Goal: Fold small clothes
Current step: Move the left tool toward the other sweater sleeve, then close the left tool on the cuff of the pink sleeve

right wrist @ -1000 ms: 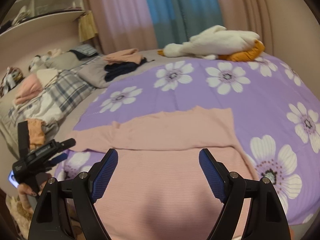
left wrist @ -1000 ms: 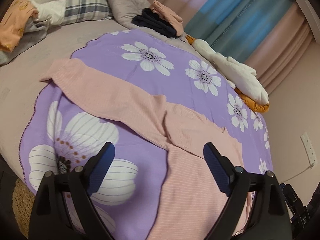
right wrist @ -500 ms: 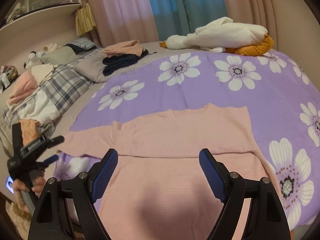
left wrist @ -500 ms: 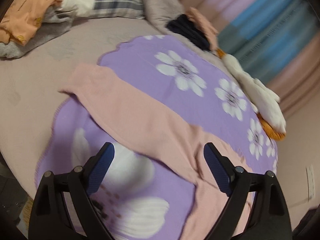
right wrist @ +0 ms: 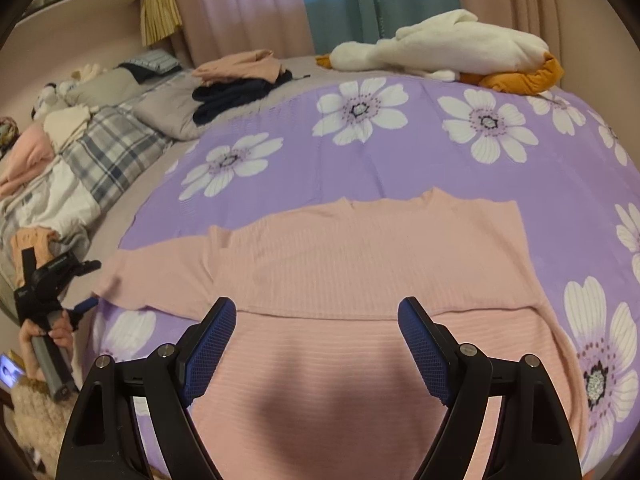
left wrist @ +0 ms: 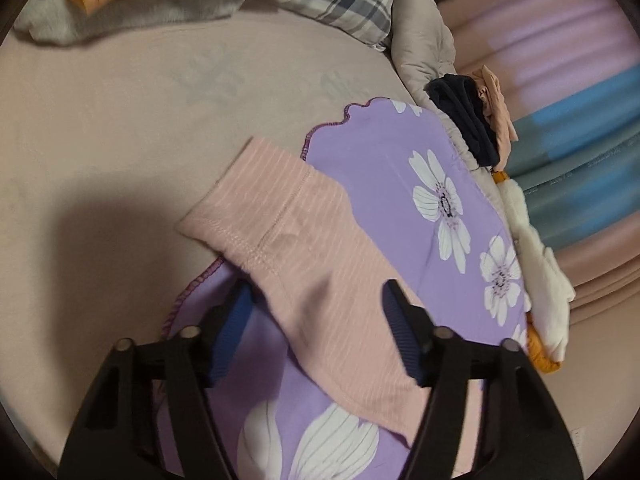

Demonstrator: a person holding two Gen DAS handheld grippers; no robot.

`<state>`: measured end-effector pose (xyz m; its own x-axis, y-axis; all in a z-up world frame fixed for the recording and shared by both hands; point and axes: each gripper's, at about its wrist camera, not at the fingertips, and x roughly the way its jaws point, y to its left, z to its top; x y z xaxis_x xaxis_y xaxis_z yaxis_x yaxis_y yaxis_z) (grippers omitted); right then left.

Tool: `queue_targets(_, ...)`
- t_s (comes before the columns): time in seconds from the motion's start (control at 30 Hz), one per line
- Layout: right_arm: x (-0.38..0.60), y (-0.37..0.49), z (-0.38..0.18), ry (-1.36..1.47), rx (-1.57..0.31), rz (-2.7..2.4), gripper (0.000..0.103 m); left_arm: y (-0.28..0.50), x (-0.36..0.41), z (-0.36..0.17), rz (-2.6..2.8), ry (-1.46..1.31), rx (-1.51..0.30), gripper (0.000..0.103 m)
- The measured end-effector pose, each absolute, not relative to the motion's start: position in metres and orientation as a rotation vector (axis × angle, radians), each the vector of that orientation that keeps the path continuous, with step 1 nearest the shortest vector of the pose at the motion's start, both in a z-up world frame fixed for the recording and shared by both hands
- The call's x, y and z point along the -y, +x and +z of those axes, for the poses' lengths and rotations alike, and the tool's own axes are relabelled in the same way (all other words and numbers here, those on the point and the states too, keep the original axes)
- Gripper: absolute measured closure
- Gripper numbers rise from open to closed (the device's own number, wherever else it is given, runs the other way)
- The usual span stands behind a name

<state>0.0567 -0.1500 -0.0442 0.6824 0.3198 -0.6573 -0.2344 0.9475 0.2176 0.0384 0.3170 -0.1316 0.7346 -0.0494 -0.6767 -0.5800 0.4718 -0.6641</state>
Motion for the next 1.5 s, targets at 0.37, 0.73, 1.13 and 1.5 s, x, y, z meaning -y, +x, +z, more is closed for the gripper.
queue_targets(0.37, 0.149, 0.066, -0.058, 0.134, -0.812, 0.321, 0.02, 0.047, -0.322, -0.139, 0.394, -1.048, -0.649, 0.099)
queue_targets(0.73, 0.163, 0.06, -0.055, 0.17, -0.789, 0.317, 0.02, 0.069, -0.254, -0.069, 0.234, -0.855, -0.598, 0.101)
queue_targets(1.13, 0.194, 0.054, -0.055, 0.245, -0.769, 0.295, 0.02, 0.104, -0.158, -0.043, -0.013, -0.723, -0.656, 0.101)
queue_targets(1.5, 0.222, 0.054, -0.064, 0.302, -0.776, 0.25, 0.02, 0.129, -0.083, -0.059, -0.129, -0.614, -0.765, 0.101)
